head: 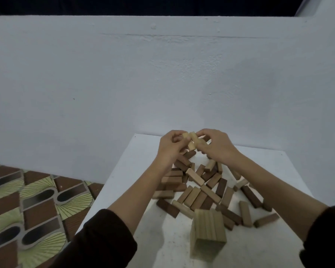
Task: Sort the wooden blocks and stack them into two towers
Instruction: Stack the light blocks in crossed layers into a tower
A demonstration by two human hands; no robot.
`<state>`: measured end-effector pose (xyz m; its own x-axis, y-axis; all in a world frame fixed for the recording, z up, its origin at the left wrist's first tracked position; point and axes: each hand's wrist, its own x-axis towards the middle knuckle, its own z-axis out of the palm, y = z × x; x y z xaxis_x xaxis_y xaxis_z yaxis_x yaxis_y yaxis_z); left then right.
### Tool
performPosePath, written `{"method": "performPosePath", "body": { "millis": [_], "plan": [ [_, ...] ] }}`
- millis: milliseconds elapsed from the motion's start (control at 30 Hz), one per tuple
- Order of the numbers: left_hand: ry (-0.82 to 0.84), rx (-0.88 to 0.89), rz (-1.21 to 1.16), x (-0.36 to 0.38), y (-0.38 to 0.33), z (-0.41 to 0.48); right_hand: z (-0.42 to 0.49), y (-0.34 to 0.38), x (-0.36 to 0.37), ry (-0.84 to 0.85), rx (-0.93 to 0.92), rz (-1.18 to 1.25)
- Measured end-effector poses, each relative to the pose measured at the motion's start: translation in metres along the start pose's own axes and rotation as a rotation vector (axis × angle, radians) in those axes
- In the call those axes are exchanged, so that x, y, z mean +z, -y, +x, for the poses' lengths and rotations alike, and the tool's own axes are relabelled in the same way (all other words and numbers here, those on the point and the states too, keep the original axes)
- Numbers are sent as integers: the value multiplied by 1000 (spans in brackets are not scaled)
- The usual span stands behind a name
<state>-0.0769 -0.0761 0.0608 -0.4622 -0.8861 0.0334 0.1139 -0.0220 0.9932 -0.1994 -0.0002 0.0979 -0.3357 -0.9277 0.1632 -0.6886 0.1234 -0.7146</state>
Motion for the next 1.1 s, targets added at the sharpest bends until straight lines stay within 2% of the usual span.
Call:
{"method": "performPosePath", "body": {
  "millis": [133, 267, 367, 467, 567, 767, 900, 1033, 1100],
  "plan": [
    [-35, -24, -71, -13, -14, -31, -26, 29, 6, -8, -43, -180],
    [-9, -19, -186, -38, -18, -65, -54, 57, 26, -12, -54, -266],
    [14, 22, -177, -64, -12, -84, -75, 73, 51, -6, -57, -282],
    [36, 51, -66, -92, 1, -101, -92, 79, 85, 14, -33, -329],
    [21, 5, 48, -114, 23, -115, -111, 74, 120, 47, 6, -326],
    [42, -99, 386, -134, 81, -145, -138, 38, 183, 246, 157, -336],
    [-26, -27, 604, -134, 99, -147, -144, 21, 202, 191, 170, -289],
    [-37, 20, 736, -136, 108, -141, -140, 15, 205, 261, 130, -284],
    [-31, 49, 780, -136, 110, -140, -139, 10, 203, 244, 120, -264]
  ]
}}
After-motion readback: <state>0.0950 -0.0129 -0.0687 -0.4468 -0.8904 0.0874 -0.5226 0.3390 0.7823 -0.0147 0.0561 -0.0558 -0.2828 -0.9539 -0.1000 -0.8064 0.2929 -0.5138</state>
